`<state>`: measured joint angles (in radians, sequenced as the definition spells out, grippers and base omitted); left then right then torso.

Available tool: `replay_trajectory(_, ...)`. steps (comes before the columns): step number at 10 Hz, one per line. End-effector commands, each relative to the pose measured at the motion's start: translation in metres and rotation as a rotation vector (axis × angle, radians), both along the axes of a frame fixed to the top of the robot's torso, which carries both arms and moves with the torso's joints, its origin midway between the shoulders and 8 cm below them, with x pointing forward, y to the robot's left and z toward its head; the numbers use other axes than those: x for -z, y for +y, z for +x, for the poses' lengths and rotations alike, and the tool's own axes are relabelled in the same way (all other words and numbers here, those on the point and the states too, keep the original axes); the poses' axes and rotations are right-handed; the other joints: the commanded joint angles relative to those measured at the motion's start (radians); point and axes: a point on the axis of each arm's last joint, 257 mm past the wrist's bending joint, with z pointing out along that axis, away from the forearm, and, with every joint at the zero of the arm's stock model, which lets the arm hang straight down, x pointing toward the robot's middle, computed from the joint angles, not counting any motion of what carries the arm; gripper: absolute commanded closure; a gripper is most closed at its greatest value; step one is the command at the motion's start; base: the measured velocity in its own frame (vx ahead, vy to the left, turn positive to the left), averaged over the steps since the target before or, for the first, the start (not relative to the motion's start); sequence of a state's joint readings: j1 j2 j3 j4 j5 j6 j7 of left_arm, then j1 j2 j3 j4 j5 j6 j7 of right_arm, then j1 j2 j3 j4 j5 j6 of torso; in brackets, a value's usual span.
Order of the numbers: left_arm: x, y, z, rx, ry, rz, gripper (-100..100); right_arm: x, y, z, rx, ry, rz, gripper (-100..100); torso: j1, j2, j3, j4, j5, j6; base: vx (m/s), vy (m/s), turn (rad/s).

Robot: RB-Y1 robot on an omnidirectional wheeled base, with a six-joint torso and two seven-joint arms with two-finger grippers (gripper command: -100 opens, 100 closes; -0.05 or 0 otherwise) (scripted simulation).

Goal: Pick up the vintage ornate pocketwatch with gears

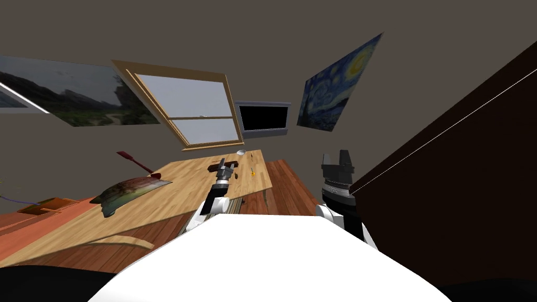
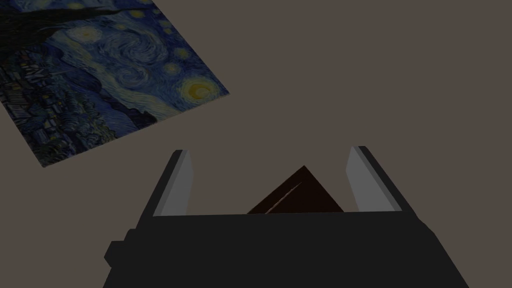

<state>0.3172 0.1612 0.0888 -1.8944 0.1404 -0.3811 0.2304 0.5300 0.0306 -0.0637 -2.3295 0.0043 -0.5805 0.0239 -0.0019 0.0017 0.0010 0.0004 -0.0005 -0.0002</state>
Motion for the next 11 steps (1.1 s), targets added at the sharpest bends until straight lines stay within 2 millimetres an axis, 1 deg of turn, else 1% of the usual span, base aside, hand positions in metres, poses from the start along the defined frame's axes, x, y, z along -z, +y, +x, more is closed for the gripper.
replay_trajectory(1,0.013,0.018,0.006,-0.013,0.021,-0.051,-100,0.0,0.0,0.0,0.0,0.0,0.0,0,0.0,0.0,0.0,0.0,0.0,0.0,-0.025,-0.028,-0.06)
replay_trajectory(2,0.021,0.031,0.01,-0.025,0.03,-0.097,-100,0.0,0.0,0.0,0.0,0.0,0.0,0,0.0,0.0,0.0,0.0,0.0,0.0,-0.028,-0.031,-0.125)
replay_trajectory(3,0.031,0.033,0.011,-0.03,0.05,-0.101,-100,0.0,0.0,0.0,0.0,0.0,0.0,0,0.0,0.0,0.0,0.0,0.0,0.0,-0.019,-0.02,-0.045)
replay_trajectory(5,0.046,0.06,0.019,-0.056,0.063,-0.201,-100,0.0,0.0,0.0,0.0,0.0,0.0,0,0.001,0.0,0.0,0.0,0.0,0.0,-0.023,-0.02,-0.087)
replay_trajectory(6,0.059,0.063,0.019,-0.063,0.087,-0.206,-100,0.0,0.0,0.0,0.0,0.0,0.0,0,0.001,0.0,0.0,0.0,0.0,0.0,-0.017,-0.011,-0.051)
replay_trajectory(7,0.069,0.077,0.023,-0.08,0.096,-0.261,-100,0.0,0.0,0.0,0.0,0.0,0.0,0,0.002,0.0,0.0,0.0,0.0,0.0,-0.014,-0.012,-0.074)
replay_trajectory(8,0.074,0.078,0.023,-0.083,0.105,-0.263,-100,0.0,0.0,0.0,0.0,0.0,0.0,0,0.002,-0.001,0.0,0.0,0.0,0.0,-0.01,-0.007,-0.038)
replay_trajectory(9,0.086,0.092,0.026,-0.101,0.116,-0.321,-100,0.0,0.0,0.0,0.0,0.0,0.0,0,0.002,-0.001,-0.001,0.0,0.0,0.0,-0.01,-0.005,-0.07)
replay_trajectory(10,0.089,0.092,0.026,-0.103,0.122,-0.322,-100,0.0,0.0,0.0,0.0,0.0,0.0,0,0.002,-0.001,-0.001,0.0,0.0,0.0,-0.01,-0.002,-0.036)
replay_trajectory(11,0.092,0.104,0.03,-0.116,0.115,-0.379,-100,0.0,0.0,0.0,0.0,0.0,0.0,0,0.002,-0.001,0.0,0.0,0.0,0.0,-0.012,0.0,-0.059)
